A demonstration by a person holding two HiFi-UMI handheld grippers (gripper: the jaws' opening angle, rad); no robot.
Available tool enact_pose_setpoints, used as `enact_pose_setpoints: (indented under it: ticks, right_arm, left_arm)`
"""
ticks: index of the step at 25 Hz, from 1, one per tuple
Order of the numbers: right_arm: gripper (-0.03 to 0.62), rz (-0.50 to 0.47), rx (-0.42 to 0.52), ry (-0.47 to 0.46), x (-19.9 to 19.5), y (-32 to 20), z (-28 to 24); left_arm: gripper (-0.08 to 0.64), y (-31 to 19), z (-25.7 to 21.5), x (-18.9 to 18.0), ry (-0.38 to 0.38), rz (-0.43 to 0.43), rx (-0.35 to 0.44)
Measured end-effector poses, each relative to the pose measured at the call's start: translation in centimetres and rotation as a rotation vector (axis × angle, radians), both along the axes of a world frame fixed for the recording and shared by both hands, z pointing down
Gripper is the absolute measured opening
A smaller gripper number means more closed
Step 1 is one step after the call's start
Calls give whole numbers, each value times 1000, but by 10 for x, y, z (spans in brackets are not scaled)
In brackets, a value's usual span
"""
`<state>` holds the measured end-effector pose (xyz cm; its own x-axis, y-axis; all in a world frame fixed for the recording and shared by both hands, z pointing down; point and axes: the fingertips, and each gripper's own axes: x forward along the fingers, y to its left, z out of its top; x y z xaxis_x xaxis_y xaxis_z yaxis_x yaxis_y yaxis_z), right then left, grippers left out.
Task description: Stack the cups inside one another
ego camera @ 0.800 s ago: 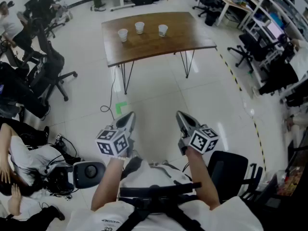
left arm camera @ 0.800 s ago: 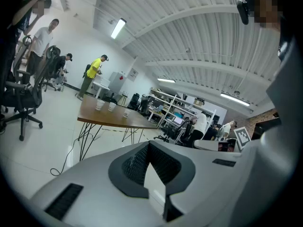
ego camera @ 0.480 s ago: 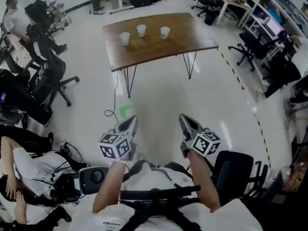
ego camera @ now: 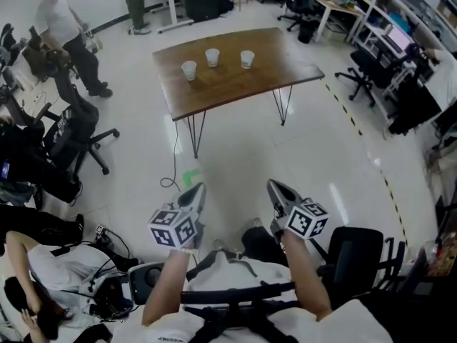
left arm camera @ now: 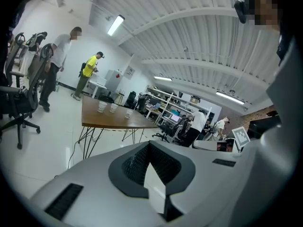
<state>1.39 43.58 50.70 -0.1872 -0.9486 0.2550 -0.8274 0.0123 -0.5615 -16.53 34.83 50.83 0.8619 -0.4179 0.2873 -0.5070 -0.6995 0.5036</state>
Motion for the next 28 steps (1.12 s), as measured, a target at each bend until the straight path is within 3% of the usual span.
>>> enact_pose_setpoints:
  ticks: [8, 18, 28]
  right_arm:
    - [5, -71, -18, 6, -25, -30, 2]
    - [5, -111, -2, -18, 1, -102, 4]
    - [5, -134, 6, -25, 73, -193, -2]
  left_arm:
    - [-8, -15, 3, -14, 1, -33, -16]
    - [-8, -71, 9, 2, -18, -100, -18]
    - [-8, -153, 1, 66, -42, -136, -2]
